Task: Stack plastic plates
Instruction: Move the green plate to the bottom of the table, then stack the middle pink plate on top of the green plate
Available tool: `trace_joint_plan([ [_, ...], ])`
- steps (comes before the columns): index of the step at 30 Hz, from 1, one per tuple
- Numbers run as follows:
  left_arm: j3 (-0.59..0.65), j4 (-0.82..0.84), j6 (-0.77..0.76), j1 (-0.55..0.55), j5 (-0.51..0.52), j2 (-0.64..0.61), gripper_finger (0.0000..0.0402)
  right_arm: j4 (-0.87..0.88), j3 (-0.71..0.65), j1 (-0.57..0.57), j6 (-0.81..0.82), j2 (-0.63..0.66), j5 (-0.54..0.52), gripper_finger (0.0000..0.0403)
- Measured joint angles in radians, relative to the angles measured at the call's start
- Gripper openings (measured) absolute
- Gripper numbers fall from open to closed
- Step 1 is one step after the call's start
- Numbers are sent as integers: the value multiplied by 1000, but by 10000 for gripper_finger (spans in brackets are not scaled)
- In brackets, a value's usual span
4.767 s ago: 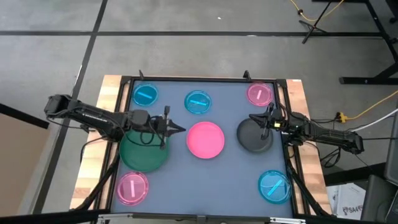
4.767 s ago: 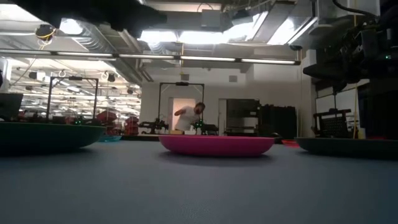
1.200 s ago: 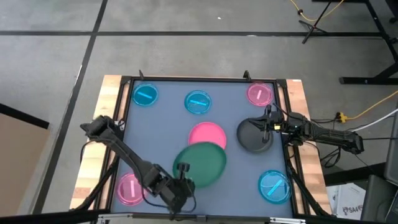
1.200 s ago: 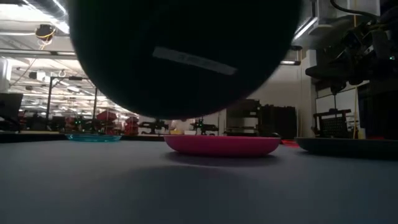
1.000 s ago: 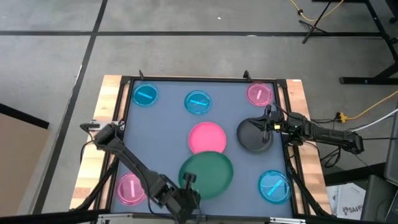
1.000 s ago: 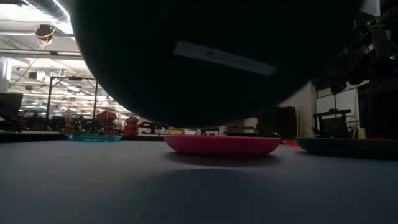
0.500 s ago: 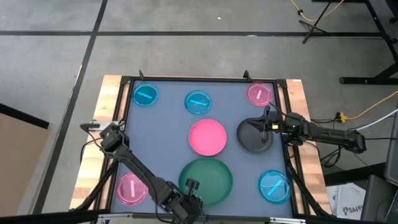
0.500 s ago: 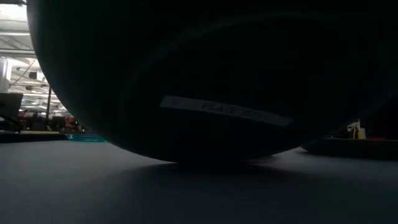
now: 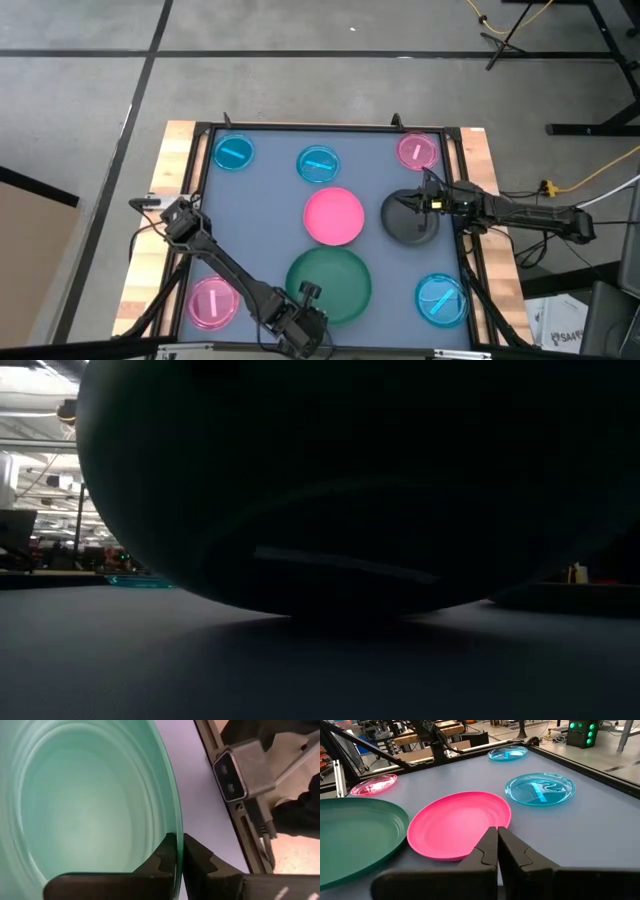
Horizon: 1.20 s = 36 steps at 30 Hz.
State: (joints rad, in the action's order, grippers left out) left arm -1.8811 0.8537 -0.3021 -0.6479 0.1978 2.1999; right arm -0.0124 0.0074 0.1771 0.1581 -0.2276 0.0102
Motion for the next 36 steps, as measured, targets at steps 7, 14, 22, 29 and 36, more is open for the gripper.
trace_joint_plan([
  [7,1,1,-12,15,-18,1,39,0,0,0,0,0,3,1],
  [14,2,-2,-93,19,-66,2,99,0,0,0,1,0,8,1],
  [22,-67,73,-200,19,-177,-2,115,0,0,0,3,0,8,1],
  [29,-135,229,-138,71,-56,-17,111,-6,0,-1,21,0,9,1],
  [36,-135,333,-2,217,27,-55,111,-17,-1,-1,21,0,9,1],
])
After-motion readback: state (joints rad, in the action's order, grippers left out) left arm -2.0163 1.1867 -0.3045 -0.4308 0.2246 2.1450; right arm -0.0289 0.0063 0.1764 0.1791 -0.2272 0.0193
